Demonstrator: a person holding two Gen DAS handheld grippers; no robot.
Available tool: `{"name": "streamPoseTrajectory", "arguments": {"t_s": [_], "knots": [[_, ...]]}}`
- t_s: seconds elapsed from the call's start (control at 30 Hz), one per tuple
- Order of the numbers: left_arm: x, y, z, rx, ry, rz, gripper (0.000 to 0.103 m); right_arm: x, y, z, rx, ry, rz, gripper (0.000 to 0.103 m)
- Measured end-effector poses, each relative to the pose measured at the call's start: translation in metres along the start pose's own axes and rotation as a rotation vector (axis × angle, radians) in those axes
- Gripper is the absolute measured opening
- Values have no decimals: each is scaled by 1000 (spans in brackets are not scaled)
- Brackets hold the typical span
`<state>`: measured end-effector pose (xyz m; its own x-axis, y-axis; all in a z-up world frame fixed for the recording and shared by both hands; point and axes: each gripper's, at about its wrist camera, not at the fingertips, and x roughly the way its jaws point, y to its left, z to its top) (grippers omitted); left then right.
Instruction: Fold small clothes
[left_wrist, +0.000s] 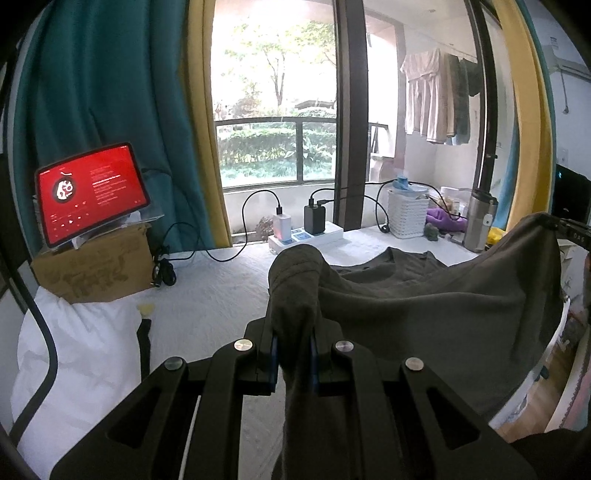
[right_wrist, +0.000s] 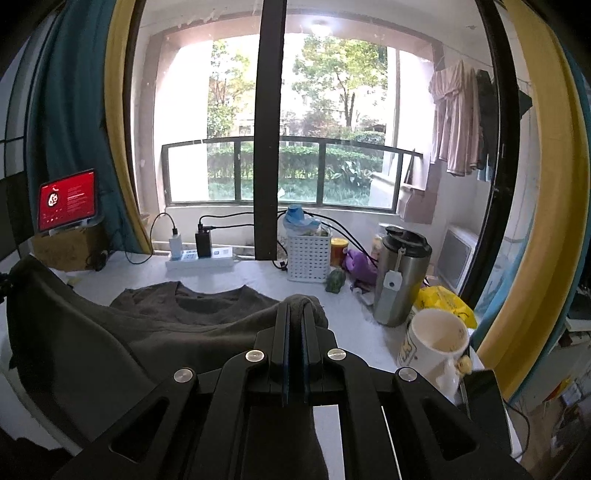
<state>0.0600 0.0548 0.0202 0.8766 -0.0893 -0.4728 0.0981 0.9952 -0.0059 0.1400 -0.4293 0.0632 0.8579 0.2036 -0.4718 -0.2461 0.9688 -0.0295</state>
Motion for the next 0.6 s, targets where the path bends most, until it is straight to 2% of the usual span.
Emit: {"name": "streamPoseTrajectory", "arguments": {"t_s": [0.6], "knots": [[85, 24, 31, -31, 91, 8, 11, 101, -11, 43, 15, 51, 13, 5]]}}
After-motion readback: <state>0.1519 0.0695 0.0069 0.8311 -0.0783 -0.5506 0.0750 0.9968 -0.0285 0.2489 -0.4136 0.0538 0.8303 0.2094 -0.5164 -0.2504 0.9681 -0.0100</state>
